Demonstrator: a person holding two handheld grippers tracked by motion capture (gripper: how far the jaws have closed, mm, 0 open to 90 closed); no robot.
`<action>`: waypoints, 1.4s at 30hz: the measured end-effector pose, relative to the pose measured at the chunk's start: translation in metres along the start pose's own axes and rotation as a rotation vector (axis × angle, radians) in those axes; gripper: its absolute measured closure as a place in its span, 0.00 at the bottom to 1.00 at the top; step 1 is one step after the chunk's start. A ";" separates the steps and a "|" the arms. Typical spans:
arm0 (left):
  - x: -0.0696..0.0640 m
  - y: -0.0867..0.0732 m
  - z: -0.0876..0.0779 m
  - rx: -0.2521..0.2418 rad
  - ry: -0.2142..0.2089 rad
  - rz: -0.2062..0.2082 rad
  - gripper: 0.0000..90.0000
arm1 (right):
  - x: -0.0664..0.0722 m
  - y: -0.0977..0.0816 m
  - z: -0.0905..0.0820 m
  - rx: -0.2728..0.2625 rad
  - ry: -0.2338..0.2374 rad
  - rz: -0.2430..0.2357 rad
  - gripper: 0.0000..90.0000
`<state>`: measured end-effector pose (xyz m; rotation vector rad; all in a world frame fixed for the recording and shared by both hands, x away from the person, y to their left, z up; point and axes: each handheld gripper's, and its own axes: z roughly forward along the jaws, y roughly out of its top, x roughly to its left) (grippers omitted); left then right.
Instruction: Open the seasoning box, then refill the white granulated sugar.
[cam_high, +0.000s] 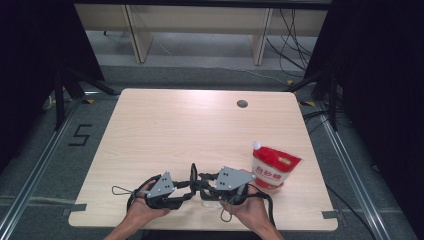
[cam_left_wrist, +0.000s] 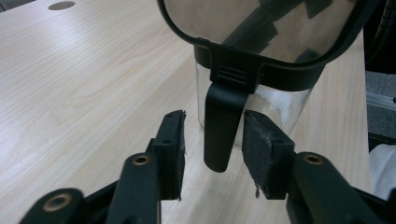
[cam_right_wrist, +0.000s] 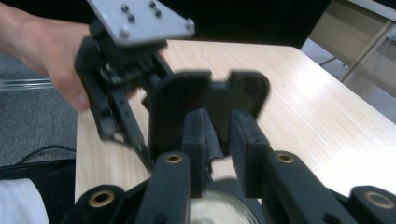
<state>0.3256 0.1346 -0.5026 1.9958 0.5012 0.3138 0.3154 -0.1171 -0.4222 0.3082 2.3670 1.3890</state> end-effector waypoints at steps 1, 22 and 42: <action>0.001 -0.001 -0.002 0.000 -0.005 -0.013 0.60 | -0.001 -0.002 -0.003 0.001 -0.001 0.009 0.82; -0.016 0.000 -0.027 0.044 0.066 -0.177 0.18 | -0.004 -0.071 -0.081 -0.044 -0.123 0.183 0.55; -0.017 -0.004 -0.034 0.053 0.107 -0.165 0.17 | -0.004 -0.133 -0.143 0.039 -0.297 0.320 0.48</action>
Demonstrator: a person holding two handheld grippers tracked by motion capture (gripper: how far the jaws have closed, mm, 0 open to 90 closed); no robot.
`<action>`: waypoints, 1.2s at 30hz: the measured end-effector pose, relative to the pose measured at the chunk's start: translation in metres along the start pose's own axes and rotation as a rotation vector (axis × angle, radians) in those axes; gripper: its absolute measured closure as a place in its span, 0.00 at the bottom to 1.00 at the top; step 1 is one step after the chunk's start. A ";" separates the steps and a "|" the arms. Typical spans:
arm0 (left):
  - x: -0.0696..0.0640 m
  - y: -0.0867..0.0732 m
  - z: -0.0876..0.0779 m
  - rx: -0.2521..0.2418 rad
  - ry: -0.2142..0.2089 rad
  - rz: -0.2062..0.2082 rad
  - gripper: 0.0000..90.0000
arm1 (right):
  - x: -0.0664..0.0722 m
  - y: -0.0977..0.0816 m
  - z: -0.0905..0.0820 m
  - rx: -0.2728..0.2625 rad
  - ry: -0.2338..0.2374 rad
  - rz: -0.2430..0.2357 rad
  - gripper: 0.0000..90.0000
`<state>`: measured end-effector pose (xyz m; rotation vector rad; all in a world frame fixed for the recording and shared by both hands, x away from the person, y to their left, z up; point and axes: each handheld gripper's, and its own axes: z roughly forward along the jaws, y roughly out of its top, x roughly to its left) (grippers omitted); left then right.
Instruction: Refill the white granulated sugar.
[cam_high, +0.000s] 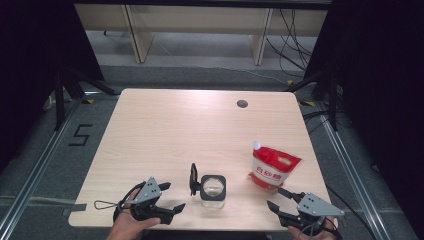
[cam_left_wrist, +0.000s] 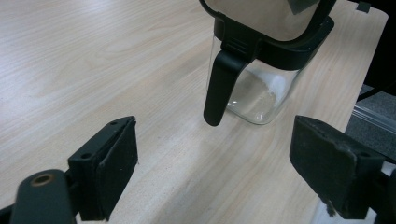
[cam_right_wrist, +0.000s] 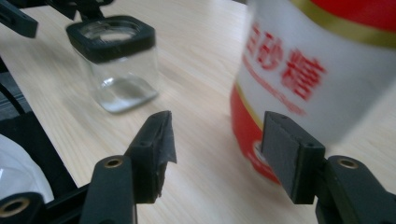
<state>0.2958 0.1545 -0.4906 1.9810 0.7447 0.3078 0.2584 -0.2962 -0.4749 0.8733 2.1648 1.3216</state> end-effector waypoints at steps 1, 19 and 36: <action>-0.001 -0.001 0.001 -0.006 0.000 -0.027 0.17 | -0.003 -0.003 -0.002 -0.005 -0.021 -0.006 0.47; 0.000 -0.002 0.005 -0.016 0.016 0.029 0.17 | -0.046 -0.015 0.000 -0.073 -0.108 0.091 0.20; -0.002 -0.003 0.005 -0.007 0.022 0.026 0.17 | -0.060 0.001 0.049 -0.152 -0.037 0.020 0.17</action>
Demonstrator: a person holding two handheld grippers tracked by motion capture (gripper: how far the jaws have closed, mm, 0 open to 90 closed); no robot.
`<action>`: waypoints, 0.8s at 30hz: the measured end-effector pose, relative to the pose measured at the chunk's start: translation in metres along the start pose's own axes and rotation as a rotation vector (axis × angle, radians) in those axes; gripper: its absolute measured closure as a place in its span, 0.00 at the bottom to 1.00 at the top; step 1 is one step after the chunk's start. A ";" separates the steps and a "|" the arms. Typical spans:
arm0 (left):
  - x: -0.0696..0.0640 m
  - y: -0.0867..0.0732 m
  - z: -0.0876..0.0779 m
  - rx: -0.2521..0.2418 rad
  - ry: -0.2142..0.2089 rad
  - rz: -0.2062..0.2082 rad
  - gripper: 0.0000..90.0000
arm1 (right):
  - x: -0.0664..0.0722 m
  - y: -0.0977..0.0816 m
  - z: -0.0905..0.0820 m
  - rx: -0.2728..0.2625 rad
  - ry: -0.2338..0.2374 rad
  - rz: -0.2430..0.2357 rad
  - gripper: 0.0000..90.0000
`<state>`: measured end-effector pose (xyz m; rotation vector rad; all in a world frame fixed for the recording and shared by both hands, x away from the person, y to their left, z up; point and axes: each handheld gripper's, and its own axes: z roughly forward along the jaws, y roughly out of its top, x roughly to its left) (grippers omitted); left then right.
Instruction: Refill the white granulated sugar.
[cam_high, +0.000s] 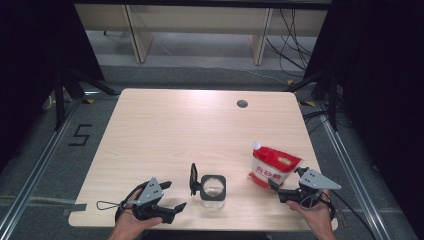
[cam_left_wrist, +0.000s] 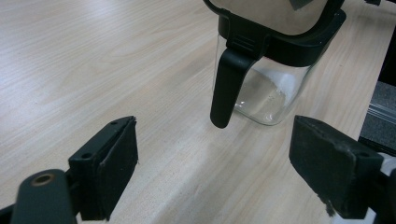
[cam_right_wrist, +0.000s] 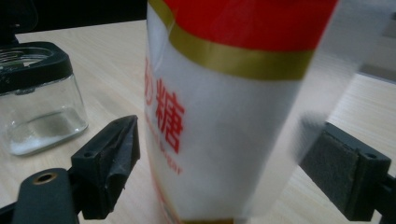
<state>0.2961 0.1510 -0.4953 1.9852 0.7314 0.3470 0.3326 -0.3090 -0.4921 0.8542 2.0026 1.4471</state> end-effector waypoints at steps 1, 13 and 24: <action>0.000 0.000 0.000 0.001 0.000 -0.006 0.17 | 0.000 0.001 0.001 0.016 0.015 0.004 0.17; -0.001 0.000 -0.001 -0.005 0.000 -0.005 0.17 | 0.000 0.000 0.019 -0.031 0.052 0.000 0.21; -0.001 0.001 0.000 -0.003 -0.012 0.018 0.17 | -0.003 -0.003 0.027 -0.070 0.077 -0.008 0.26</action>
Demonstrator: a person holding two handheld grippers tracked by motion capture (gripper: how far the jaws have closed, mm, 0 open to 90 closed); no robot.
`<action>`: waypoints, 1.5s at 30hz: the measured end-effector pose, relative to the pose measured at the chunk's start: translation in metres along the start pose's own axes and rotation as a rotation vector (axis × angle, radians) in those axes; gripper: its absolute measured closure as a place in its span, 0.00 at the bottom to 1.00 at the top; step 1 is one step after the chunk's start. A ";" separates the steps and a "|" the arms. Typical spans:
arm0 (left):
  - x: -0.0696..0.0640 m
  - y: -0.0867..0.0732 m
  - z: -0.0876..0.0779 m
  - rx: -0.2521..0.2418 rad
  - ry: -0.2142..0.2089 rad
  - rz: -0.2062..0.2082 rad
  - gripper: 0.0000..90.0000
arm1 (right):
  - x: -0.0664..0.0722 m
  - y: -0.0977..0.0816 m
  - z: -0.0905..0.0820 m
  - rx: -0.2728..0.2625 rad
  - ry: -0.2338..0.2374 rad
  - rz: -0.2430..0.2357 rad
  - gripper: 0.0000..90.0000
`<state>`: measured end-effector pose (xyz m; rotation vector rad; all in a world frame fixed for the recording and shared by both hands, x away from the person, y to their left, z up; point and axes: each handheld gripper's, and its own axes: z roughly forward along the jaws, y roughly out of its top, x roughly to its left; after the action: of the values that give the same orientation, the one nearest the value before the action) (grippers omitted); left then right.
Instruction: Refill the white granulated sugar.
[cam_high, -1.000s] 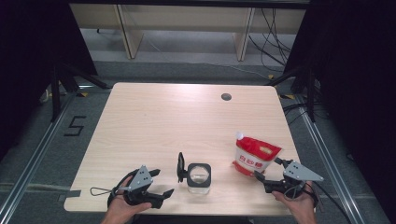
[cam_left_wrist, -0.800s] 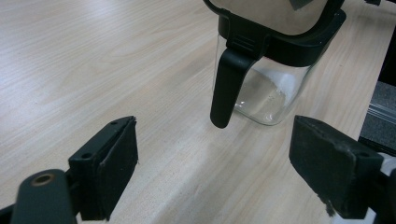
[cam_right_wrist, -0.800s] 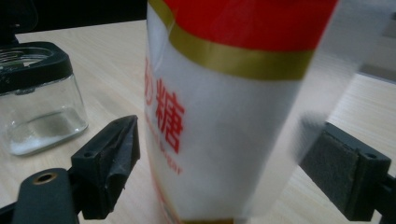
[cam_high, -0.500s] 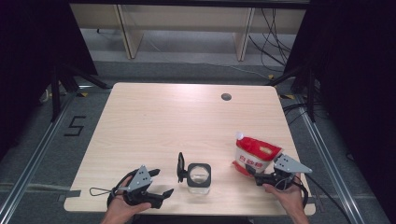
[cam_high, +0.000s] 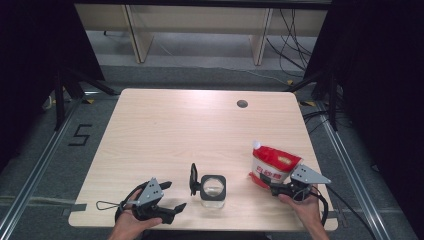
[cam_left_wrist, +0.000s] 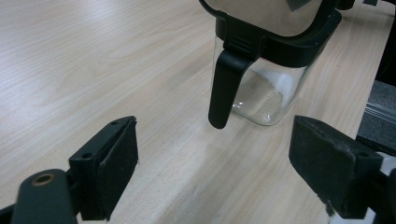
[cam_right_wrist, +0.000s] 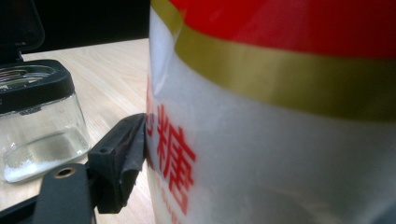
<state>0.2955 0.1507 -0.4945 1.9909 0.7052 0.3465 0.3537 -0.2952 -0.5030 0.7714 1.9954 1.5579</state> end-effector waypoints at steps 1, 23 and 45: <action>-0.001 0.000 0.000 0.002 0.001 -0.018 0.17 | 0.003 -0.001 0.001 -0.005 -0.015 0.017 0.27; -0.003 0.000 0.002 0.007 -0.010 0.007 0.17 | -0.002 -0.006 0.016 -0.008 0.010 -0.076 0.29; 0.000 0.000 -0.002 -0.003 -0.008 -0.011 0.18 | 0.012 0.002 0.014 0.040 -0.023 -0.132 0.45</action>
<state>0.2939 0.1520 -0.4934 1.9836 0.7104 0.3326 0.3547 -0.2768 -0.5044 0.6562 2.0226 1.4322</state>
